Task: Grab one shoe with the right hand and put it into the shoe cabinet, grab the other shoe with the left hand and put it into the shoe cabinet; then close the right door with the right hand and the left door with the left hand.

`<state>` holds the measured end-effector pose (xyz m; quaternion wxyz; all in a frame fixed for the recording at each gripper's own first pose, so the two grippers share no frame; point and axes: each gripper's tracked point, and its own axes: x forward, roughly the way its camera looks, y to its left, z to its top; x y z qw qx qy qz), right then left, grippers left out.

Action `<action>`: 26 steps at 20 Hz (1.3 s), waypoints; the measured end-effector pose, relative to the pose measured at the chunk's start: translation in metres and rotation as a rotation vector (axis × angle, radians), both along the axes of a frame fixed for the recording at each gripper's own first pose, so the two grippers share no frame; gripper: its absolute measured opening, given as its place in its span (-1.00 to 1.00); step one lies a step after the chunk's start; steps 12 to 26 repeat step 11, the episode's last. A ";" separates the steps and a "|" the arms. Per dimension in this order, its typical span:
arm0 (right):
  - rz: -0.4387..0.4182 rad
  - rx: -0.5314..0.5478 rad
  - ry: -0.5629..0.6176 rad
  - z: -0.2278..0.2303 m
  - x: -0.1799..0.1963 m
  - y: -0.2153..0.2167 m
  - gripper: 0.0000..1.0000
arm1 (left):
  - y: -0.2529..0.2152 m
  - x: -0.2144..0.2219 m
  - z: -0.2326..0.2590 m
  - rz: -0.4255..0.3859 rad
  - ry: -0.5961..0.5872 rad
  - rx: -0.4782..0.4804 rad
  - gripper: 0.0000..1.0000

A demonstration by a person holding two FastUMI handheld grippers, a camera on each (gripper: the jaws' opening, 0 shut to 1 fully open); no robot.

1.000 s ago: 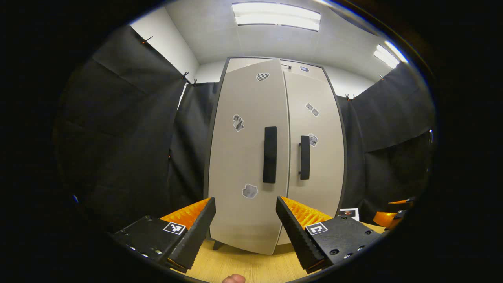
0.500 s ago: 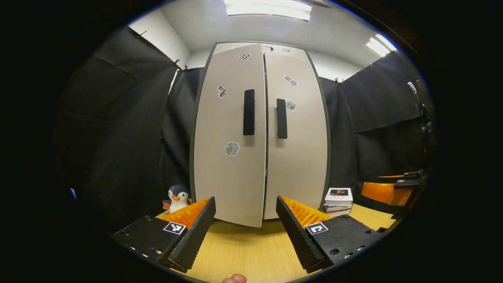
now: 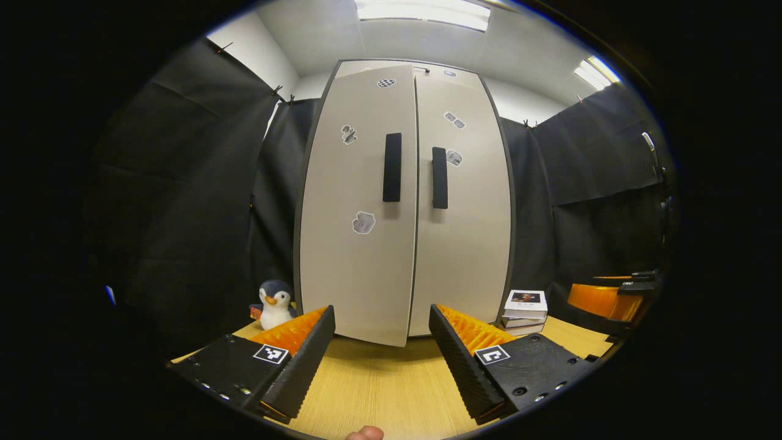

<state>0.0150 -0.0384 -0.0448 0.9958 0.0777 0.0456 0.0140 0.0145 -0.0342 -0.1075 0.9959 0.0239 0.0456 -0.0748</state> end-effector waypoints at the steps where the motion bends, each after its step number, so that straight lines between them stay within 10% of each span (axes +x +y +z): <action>1: -0.001 0.001 -0.001 0.000 0.000 0.000 0.94 | 0.000 0.000 0.001 -0.003 0.000 -0.004 0.89; 26: 0.007 -0.002 -0.001 0.001 0.003 0.004 0.94 | 0.002 0.001 0.004 -0.005 -0.002 -0.020 0.89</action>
